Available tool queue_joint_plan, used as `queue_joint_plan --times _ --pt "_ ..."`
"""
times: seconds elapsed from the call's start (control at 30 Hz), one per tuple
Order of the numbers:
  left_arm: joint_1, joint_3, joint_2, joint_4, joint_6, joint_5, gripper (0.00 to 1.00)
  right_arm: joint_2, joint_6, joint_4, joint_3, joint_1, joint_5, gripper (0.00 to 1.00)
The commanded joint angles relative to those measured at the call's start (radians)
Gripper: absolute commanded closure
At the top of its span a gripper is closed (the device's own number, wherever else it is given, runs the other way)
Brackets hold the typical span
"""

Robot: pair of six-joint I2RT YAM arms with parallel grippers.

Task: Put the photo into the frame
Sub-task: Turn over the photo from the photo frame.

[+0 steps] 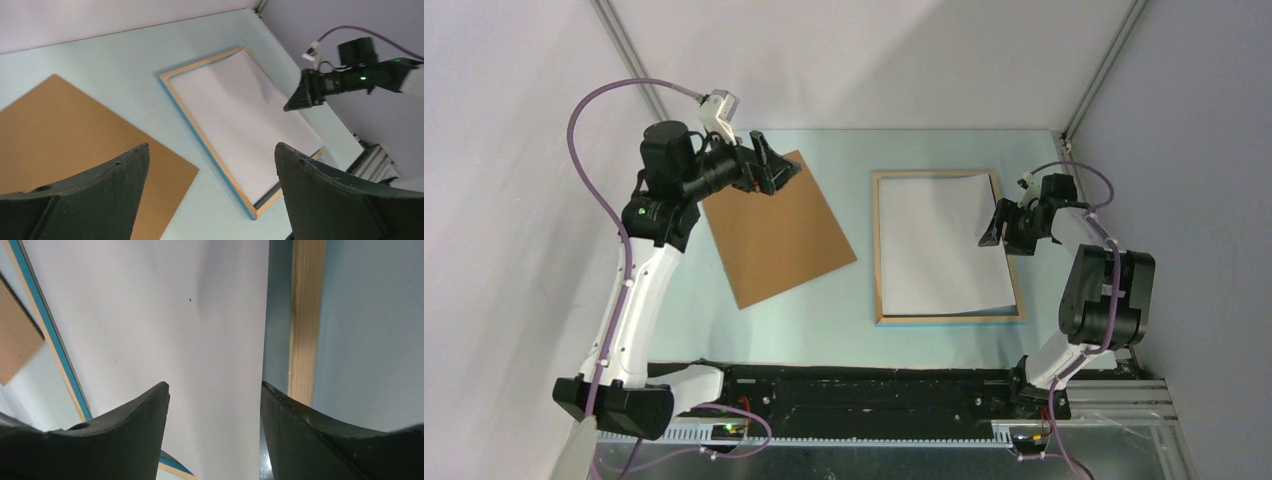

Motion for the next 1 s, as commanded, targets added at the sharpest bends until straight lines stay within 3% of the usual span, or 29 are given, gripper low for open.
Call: queue_joint_plan --times 0.0,0.2,0.4,0.6,0.77,0.87,0.97 --pt "-0.006 -0.036 -0.035 0.014 0.051 -0.113 0.0 -0.112 -0.043 -0.004 0.006 0.002 0.084 0.27" --pt "-0.007 -0.099 -0.059 0.014 0.102 -0.256 0.0 -0.21 -0.052 0.012 0.005 0.018 0.129 0.15" --pt "-0.006 -0.172 -0.113 0.014 0.177 -0.375 0.0 -0.276 -0.051 0.039 0.006 0.072 0.172 0.11" --pt "0.017 -0.288 -0.147 0.012 0.21 -0.557 0.0 -0.327 -0.088 0.127 0.01 0.26 0.258 0.09" --pt "0.143 -0.365 -0.125 0.0 0.181 -0.544 0.0 -0.304 -0.125 0.178 0.056 0.452 0.359 0.07" --pt "0.267 -0.392 -0.072 -0.028 0.163 -0.473 0.0 -0.243 -0.154 0.204 0.121 0.573 0.39 0.07" --pt "0.322 -0.41 -0.023 -0.049 0.16 -0.411 0.0 -0.168 -0.161 0.202 0.193 0.661 0.397 0.06"
